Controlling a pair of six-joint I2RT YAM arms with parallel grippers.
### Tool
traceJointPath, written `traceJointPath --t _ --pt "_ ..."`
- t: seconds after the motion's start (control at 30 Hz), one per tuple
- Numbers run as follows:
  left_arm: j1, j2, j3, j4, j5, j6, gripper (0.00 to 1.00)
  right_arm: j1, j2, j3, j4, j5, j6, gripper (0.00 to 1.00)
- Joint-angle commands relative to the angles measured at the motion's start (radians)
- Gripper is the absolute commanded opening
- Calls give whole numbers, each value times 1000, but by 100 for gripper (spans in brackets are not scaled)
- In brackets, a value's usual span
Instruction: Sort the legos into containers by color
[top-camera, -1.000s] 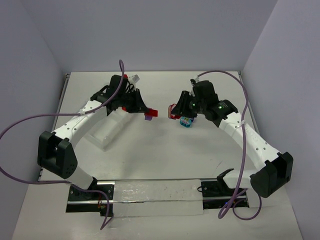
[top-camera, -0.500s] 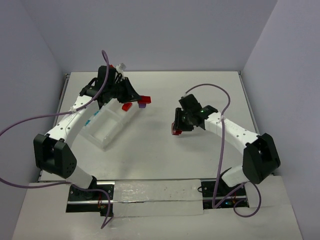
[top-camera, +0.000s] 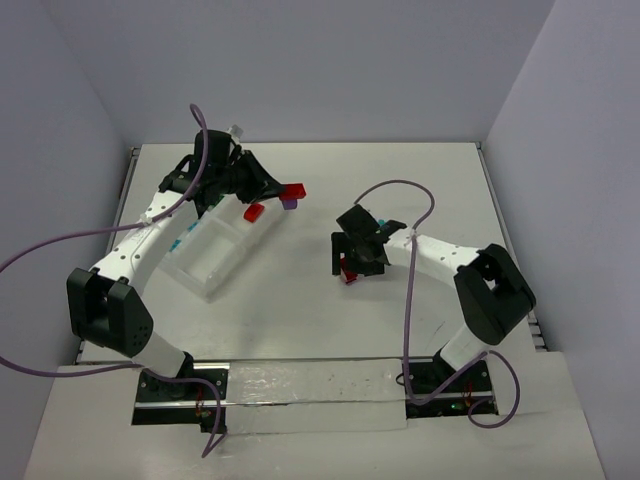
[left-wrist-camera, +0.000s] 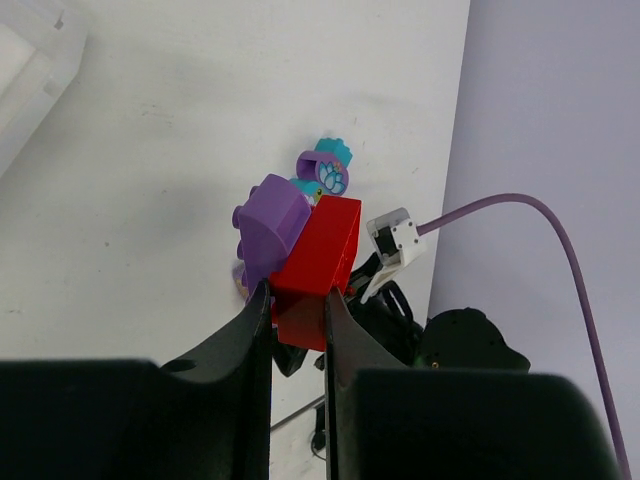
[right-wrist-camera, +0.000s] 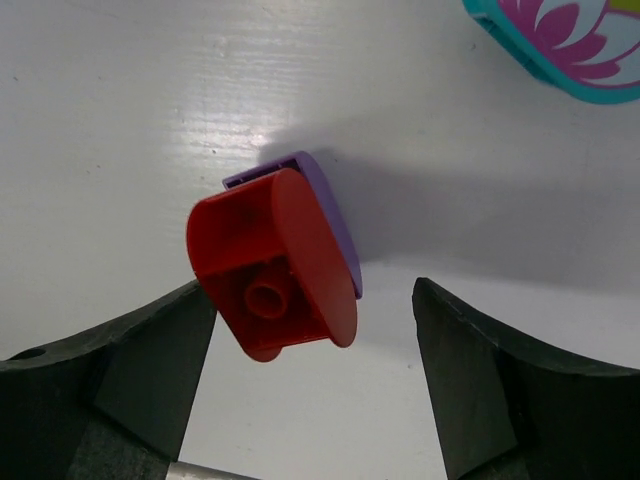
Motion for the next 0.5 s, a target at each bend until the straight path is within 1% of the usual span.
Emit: traceJointPath --t 0.0,0.07,0.13,0.23,0.3,0.43,0.47 --pt "3 -26 4 52 1 -53 0 7 -127 135 -59 70 -14 85" --pt "3 -26 1 61 12 -64 0 7 -158 211 -67 68 -31 82" --pt "3 -24 -1 71 20 -70 0 7 -184 261 -55 40 -45 77" --pt "3 -24 -2 84 37 -86 0 7 -219 304 51 -41 -82 73" --pt "3 -24 -7 96 50 -94 0 7 -220 314 109 -75 -101 73" --pt "3 -23 -32 132 92 -123 0 16 -139 407 145 -84 -122 75" --pt "3 -23 -35 133 102 -129 0 21 -128 408 152 -84 -122 75"
